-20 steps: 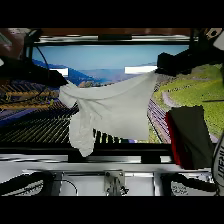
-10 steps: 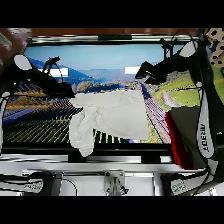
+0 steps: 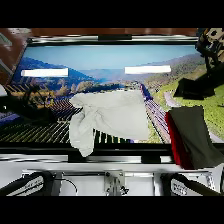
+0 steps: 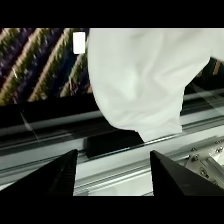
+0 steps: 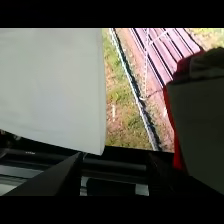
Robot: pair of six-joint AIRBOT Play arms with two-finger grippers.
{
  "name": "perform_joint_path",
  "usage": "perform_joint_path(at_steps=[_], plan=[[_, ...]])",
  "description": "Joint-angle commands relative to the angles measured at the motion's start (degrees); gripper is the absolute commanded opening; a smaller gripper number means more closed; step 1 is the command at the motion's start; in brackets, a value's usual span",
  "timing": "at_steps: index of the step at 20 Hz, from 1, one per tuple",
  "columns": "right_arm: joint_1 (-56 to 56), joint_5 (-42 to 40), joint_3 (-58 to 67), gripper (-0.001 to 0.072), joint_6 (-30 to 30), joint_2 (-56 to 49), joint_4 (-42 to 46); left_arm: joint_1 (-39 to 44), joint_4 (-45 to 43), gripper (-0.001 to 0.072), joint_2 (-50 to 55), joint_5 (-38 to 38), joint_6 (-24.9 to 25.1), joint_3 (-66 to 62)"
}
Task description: Fold the shirts.
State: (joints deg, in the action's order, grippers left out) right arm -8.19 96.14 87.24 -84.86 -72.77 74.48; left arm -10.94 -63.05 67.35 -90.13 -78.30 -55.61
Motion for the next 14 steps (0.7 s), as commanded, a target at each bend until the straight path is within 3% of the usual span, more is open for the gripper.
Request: perform_joint_path(at_steps=[1,6,14], plan=[[-2.34,-3.52,-13.64,0.0520,1.62,7.76,-0.90,-2.78,4.55,0.0550,-7.63,5.66,4.42,21.03],[-2.29,-7.45,-22.45,0.0520,1.55,9.07,-3.58,-2.84,8.15,0.0550,-7.91,15.04,5.64,30.58],[-2.29,-10.08,-22.73,0.0519,0.83,9.07,-4.61,1.92,17.49,0.0532,-4.15,25.49,5.66,31.54]])
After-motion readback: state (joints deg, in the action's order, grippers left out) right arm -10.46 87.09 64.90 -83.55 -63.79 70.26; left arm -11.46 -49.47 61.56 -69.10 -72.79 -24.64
